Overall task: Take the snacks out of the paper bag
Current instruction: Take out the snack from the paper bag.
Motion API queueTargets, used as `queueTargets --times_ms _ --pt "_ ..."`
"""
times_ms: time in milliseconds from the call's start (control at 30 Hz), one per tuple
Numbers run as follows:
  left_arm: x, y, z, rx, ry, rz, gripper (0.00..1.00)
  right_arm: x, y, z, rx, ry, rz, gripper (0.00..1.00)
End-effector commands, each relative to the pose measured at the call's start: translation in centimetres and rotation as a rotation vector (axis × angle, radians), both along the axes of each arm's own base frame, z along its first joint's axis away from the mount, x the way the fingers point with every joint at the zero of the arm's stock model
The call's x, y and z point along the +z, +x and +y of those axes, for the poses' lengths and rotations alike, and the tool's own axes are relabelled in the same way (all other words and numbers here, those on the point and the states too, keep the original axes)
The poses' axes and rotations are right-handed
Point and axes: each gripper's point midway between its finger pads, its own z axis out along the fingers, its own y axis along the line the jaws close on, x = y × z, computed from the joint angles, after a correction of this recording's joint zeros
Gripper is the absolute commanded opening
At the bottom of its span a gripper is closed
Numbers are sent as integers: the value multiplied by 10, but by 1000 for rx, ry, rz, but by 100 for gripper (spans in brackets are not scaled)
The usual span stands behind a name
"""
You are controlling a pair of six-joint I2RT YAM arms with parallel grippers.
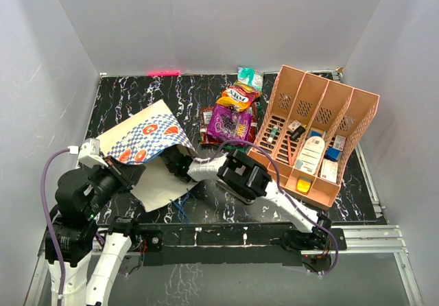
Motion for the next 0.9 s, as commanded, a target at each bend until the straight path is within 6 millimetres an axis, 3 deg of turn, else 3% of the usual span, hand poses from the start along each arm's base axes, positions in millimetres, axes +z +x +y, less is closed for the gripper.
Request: queueTargets --times_ms 0,167,367,567,867 --pt "0 1 15 90 33 29 0 86 1 -9 -26 154 -98 8" --pt "-1 4 15 89 31 33 0 97 -11 -16 15 206 -90 7" --pt "10 11 6 56 -5 -7 0 113 -47 -10 206 260 -81 7" --pt "20 22 3 44 -15 -37 0 117 -103 -9 438 267 -46 7" --pt "39 36 -4 23 -46 -84 0 136 -181 -26 721 361 58 7"
